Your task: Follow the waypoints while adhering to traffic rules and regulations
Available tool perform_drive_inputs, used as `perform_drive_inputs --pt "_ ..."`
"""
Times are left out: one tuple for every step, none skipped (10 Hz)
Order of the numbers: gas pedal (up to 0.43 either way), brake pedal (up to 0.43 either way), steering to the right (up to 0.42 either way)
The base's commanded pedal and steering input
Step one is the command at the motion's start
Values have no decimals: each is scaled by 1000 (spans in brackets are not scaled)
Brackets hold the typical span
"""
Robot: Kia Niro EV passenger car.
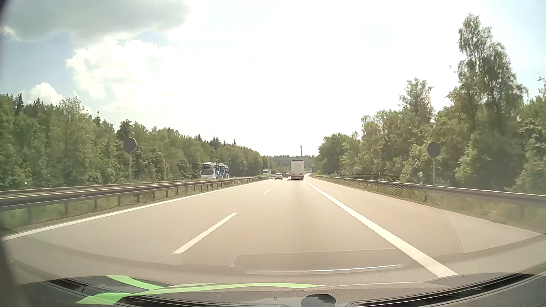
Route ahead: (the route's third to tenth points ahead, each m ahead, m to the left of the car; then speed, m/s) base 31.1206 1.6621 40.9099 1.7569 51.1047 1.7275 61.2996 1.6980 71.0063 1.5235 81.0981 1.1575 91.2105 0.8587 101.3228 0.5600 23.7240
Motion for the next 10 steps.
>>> perform_drive_inputs --pt "228 0 -2" --pt "228 0 -2" --pt "228 0 -3" --pt "228 0 -3" --pt "228 0 -2" --pt "228 0 -3" --pt "228 0 -3" --pt "228 0 -3" --pt "228 0 -3" --pt "228 0 -3"
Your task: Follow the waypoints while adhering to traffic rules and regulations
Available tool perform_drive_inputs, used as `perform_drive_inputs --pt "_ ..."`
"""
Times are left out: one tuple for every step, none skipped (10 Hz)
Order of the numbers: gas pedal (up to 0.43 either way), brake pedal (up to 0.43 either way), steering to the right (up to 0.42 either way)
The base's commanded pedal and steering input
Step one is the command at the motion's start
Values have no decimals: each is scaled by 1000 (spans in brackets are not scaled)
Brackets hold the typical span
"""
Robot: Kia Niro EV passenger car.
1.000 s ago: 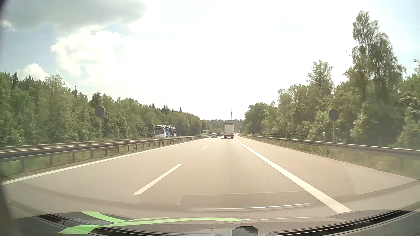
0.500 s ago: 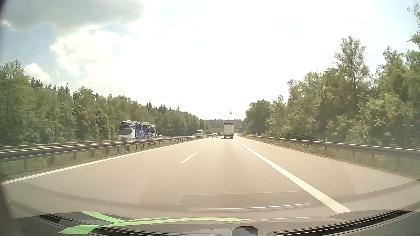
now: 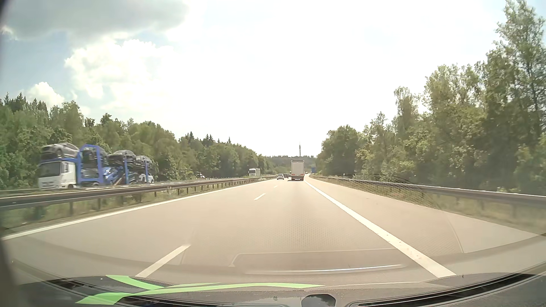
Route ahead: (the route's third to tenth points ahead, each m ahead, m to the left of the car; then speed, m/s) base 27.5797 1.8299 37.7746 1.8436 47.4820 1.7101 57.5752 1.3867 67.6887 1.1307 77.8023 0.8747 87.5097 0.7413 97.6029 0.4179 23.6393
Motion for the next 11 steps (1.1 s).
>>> perform_drive_inputs --pt "228 0 -3" --pt "228 0 -3" --pt "228 0 -3" --pt "228 0 -3" --pt "228 0 -3" --pt "228 0 -3" --pt "228 0 -3" --pt "228 0 -3" --pt "228 0 -3" --pt "228 0 -3" --pt "228 0 -3"
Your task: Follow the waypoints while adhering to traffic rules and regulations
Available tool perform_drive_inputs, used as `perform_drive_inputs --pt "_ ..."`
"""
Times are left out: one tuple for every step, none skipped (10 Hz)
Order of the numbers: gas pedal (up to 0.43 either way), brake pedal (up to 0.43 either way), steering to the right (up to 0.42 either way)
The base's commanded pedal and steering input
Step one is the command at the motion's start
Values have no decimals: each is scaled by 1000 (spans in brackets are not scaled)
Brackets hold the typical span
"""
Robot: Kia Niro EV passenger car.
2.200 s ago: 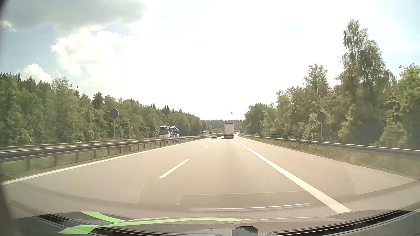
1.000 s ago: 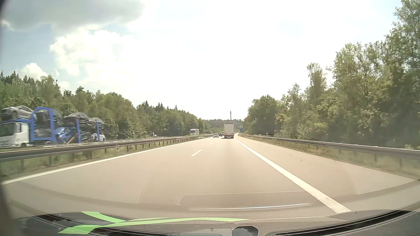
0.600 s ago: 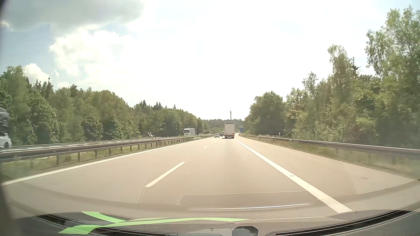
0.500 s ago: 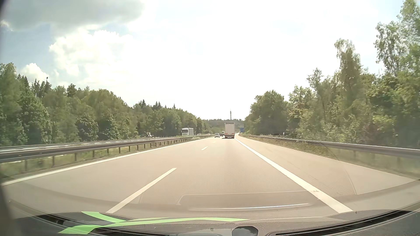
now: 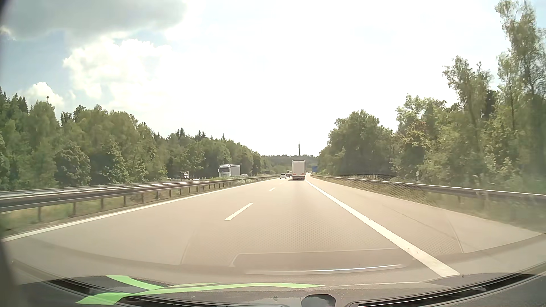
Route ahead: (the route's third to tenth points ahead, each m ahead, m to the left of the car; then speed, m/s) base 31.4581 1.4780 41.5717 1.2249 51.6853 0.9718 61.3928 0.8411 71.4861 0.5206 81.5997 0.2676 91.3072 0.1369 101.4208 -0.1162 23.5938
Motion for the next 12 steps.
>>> perform_drive_inputs --pt "240 0 -3" --pt "240 0 -3" --pt "240 0 -3" --pt "240 0 -3" --pt "248 0 -3" --pt "248 0 -3" --pt "248 0 -3" --pt "248 0 -3" --pt "248 0 -3" --pt "248 0 -3" --pt "248 0 -3" --pt "248 0 -3"
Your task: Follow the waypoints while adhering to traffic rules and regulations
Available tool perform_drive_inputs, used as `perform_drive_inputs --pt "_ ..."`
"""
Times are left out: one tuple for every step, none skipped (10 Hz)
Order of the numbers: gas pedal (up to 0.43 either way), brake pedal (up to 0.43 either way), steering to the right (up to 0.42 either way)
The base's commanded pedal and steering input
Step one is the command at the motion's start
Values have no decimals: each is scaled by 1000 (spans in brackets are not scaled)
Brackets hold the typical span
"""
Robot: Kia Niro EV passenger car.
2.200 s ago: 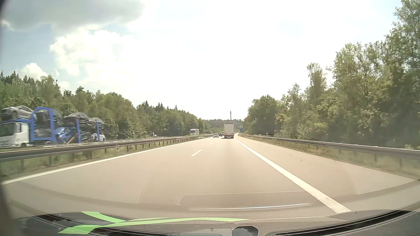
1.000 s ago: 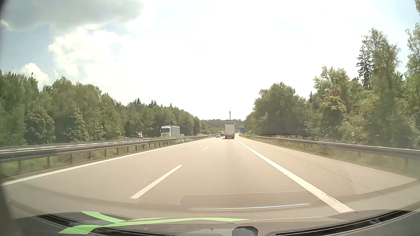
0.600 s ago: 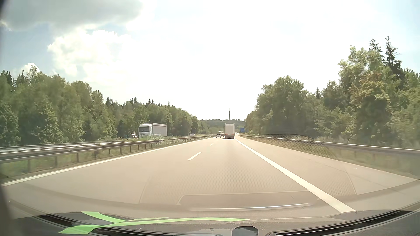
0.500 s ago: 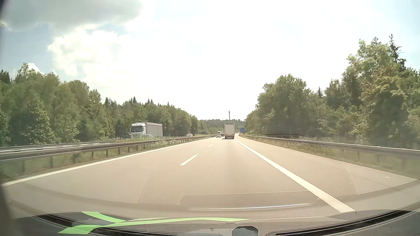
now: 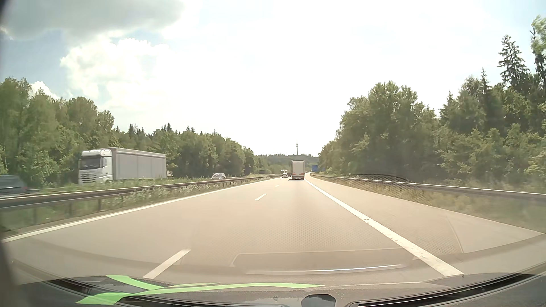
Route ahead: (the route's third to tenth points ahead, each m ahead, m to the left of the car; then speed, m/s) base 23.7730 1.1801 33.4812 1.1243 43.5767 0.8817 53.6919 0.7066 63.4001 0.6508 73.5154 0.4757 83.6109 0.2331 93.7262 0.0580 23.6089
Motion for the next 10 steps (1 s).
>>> perform_drive_inputs --pt "248 0 -3" --pt "248 0 -3" --pt "248 0 -2" --pt "248 0 -3" --pt "248 0 -3" --pt "248 0 -3" --pt "248 0 -3" --pt "248 0 -3" --pt "248 0 -3" --pt "248 0 -3"
